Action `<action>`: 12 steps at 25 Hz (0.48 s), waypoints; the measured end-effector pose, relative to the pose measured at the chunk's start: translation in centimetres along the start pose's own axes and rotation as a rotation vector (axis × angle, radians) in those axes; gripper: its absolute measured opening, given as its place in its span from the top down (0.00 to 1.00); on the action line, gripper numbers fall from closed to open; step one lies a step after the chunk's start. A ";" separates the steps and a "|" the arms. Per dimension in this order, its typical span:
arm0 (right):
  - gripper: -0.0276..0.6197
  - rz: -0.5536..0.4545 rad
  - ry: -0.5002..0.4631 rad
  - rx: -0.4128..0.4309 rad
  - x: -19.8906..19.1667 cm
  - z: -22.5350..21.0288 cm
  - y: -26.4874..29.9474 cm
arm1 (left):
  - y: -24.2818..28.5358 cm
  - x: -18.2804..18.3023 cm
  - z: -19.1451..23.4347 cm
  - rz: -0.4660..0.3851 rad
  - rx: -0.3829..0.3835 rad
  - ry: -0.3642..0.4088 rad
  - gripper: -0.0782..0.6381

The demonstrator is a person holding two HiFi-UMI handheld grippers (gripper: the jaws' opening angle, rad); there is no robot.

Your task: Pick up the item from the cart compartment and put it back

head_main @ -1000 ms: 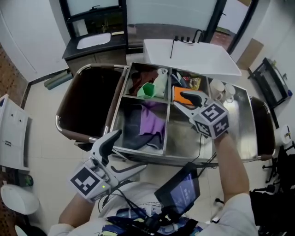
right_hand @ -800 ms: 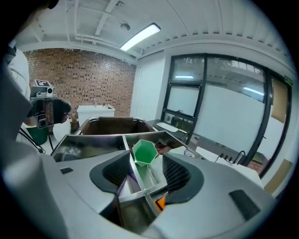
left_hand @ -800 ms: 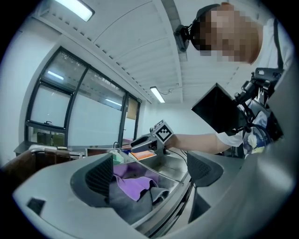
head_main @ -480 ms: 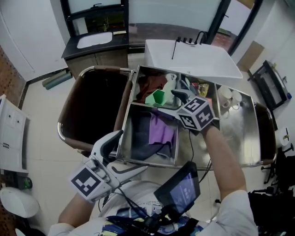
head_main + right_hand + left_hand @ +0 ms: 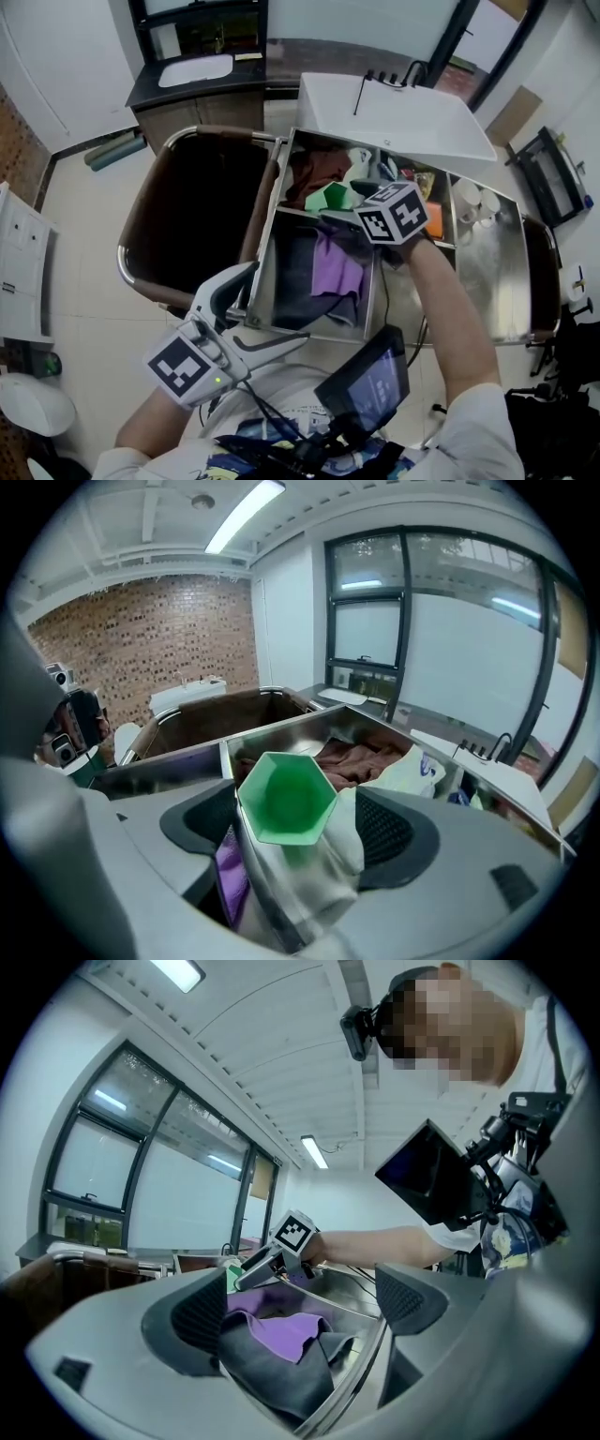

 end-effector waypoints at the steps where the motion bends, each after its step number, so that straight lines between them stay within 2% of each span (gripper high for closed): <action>1: 0.30 0.008 0.007 0.003 0.0 0.0 0.1 | 0.0 0.0 0.1 -0.002 0.001 -0.001 0.24; 6: 0.35 0.034 0.022 0.050 0.3 0.7 0.4 | 0.2 -0.2 0.3 0.001 -0.011 -0.012 0.24; 9: 0.37 0.004 0.081 0.078 1.2 1.4 1.0 | 0.2 -0.2 0.5 0.002 -0.013 -0.016 0.24; 12: 0.42 0.019 0.081 0.039 1.2 1.1 1.6 | 0.1 0.1 0.7 -0.010 -0.014 -0.012 0.24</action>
Point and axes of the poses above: the fingertips, and each gripper's own axes: y forward along the fingers, z to its left, x out of its top, the point moved 2 cm from there along -y, backward along the fingers, and after that the axes turned 12 degrees about -z, right-handed, at the moved point
